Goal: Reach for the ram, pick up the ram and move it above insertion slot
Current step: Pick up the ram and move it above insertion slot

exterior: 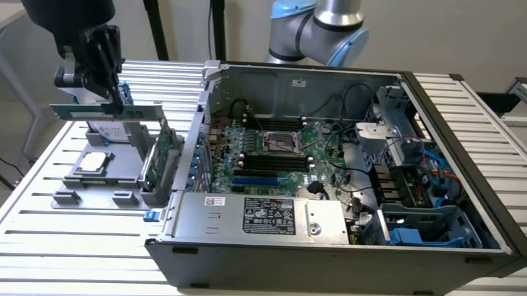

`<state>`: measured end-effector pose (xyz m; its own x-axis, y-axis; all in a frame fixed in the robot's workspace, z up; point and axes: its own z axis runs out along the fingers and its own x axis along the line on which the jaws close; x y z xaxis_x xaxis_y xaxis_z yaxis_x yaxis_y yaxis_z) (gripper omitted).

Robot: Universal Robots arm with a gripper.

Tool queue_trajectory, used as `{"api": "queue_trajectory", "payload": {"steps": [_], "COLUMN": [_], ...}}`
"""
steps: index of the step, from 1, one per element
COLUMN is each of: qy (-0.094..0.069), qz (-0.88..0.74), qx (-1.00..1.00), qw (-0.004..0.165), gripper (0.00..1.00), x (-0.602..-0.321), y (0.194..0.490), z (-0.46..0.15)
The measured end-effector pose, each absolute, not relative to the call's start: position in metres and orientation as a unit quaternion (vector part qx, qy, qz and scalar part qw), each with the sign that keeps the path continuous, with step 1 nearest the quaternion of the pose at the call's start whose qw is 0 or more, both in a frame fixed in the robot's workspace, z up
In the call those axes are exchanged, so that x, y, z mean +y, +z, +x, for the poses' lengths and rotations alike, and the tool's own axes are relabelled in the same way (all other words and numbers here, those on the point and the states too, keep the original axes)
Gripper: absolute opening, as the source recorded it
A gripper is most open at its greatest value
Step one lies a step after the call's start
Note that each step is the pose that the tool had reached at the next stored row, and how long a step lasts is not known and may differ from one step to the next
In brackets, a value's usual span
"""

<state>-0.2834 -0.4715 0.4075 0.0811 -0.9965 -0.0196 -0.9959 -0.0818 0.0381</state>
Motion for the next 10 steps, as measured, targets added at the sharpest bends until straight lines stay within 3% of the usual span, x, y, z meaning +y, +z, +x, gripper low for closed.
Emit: {"api": "queue_trajectory", "payload": {"steps": [10], "qy": [-0.020], "qz": [0.735], "qx": [-0.678], "qw": [0.007], "gripper": [0.13], "x": [-0.465], "y": [0.415], "z": [-0.252]}}
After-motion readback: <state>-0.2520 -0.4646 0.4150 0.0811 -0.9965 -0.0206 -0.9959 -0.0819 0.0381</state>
